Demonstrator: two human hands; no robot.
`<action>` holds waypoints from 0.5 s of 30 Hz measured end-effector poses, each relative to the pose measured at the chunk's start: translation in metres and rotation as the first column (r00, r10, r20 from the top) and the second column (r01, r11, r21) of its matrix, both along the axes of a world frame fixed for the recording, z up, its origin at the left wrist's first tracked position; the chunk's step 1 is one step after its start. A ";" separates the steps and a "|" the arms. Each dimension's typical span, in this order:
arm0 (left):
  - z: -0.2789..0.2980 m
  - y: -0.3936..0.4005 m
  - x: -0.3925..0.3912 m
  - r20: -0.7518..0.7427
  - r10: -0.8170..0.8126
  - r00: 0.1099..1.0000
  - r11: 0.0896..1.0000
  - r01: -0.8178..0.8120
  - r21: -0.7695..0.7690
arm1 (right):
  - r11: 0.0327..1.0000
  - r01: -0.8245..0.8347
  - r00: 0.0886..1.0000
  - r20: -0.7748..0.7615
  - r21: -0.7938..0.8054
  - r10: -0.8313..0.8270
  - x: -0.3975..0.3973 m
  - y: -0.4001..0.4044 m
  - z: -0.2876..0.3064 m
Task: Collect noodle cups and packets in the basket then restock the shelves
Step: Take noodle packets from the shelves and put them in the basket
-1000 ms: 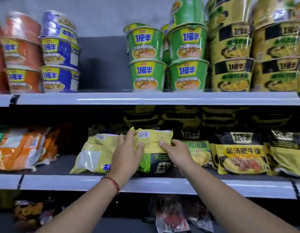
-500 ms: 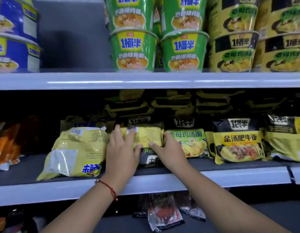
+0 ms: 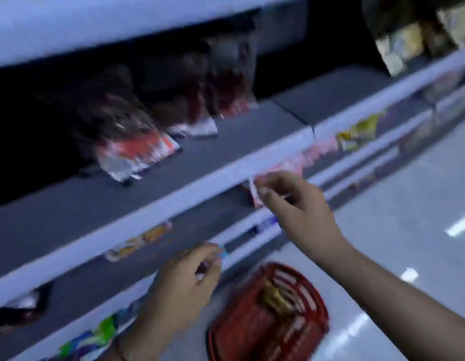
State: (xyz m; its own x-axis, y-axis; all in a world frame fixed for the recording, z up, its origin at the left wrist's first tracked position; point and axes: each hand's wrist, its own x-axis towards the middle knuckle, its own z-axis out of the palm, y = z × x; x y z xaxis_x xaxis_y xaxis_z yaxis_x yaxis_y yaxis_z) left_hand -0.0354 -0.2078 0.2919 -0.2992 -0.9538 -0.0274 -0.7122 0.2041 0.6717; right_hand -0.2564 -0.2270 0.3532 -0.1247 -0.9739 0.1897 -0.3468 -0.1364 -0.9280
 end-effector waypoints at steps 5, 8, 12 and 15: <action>-0.209 0.037 -0.035 0.058 -0.056 0.997 0.774 0.007 0.633 | 0.775 0.186 0.961 0.051 0.604 -0.270 -0.054 0.063 -0.235; -0.328 0.053 -0.060 0.127 -0.054 0.990 0.652 -0.061 0.755 | 0.524 0.192 0.907 0.055 0.830 -0.418 -0.068 0.106 -0.371; -0.497 0.063 -0.096 0.155 -0.062 0.986 0.594 -0.088 0.800 | 0.266 0.107 0.795 0.078 0.958 -0.602 -0.072 0.135 -0.519; -0.607 0.045 -0.127 0.096 -0.059 0.994 0.633 -0.037 0.773 | 0.206 0.062 0.739 0.094 0.977 -0.667 -0.076 0.132 -0.608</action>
State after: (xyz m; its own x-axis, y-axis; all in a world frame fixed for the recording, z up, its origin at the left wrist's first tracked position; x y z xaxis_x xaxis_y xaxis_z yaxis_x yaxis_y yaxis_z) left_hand -0.1628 -0.1624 -0.3152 -0.2587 -0.5652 -0.7834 -0.7866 -0.3474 0.5104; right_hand -0.3327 -0.0950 -0.2548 -0.2799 -0.2531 -0.9261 0.3582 0.8674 -0.3453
